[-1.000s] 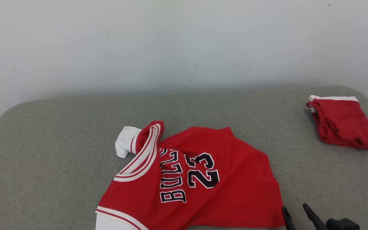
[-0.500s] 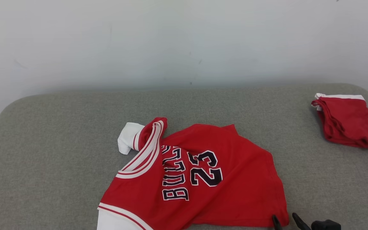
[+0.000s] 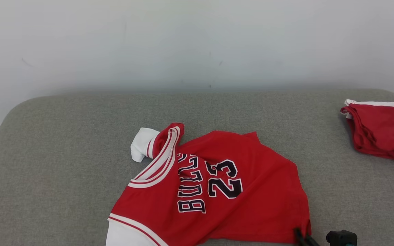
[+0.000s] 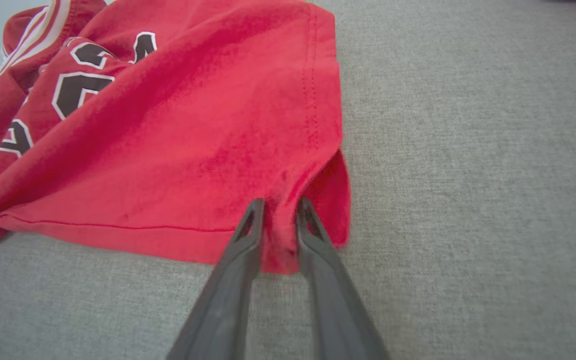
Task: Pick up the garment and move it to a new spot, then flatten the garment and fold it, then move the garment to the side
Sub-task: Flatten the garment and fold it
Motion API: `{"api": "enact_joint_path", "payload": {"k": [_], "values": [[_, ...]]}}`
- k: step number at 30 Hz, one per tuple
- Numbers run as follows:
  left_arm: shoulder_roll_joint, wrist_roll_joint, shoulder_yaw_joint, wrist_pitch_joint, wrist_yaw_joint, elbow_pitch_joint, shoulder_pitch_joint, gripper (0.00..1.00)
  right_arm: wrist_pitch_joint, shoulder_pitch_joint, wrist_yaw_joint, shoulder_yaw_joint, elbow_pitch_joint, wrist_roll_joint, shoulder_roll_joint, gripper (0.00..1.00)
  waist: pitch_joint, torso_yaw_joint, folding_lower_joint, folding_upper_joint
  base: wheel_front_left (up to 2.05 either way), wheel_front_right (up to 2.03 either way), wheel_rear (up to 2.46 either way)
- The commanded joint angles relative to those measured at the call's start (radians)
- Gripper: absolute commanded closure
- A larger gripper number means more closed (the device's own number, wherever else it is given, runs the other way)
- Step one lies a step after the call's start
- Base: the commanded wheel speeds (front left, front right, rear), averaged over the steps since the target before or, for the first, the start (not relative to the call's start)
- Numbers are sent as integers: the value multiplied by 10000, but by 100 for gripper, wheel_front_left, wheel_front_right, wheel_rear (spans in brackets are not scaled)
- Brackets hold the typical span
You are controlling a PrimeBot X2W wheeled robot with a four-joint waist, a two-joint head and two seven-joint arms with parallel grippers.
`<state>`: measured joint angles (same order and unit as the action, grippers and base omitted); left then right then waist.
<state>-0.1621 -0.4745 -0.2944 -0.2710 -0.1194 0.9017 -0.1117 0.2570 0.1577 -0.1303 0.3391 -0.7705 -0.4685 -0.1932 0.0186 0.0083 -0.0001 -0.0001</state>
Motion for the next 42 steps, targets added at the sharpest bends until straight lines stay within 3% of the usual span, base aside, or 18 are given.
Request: {"api": "enact_joint_path", "payload": {"k": [1,10,17,25,33,42], "values": [[292,-45,-159,156,-99,57,-114,100,67,75,-12,56,-5,-100,-74,100,3,2,1,1,0,0,0],[126,-665,529,61,-106,-2354,33,100,84,-100,-12,-13,1567,-224,-424,100,-46,2,1,1,0,0,0],[-385,-1317,456,298,-110,-4191,-1350,100,86,830,-12,11,2715,-238,-852,100,-277,-225,1,1,0,0,0],[-1311,-2088,338,2032,-111,-5310,-5679,100,-136,4598,-13,632,2993,-913,-1366,100,-1984,-880,1,1,0,0,0],[-1679,-1975,380,3240,-110,-4004,-11248,100,-819,9461,-13,857,2427,-2171,-1705,100,-4236,-1219,1,1,0,0,0],[-1882,-1244,256,2865,-81,-1113,-16104,100,-1195,13775,-13,996,452,-2953,-1582,100,-5414,-1454,1,1,0,0,0]]}}
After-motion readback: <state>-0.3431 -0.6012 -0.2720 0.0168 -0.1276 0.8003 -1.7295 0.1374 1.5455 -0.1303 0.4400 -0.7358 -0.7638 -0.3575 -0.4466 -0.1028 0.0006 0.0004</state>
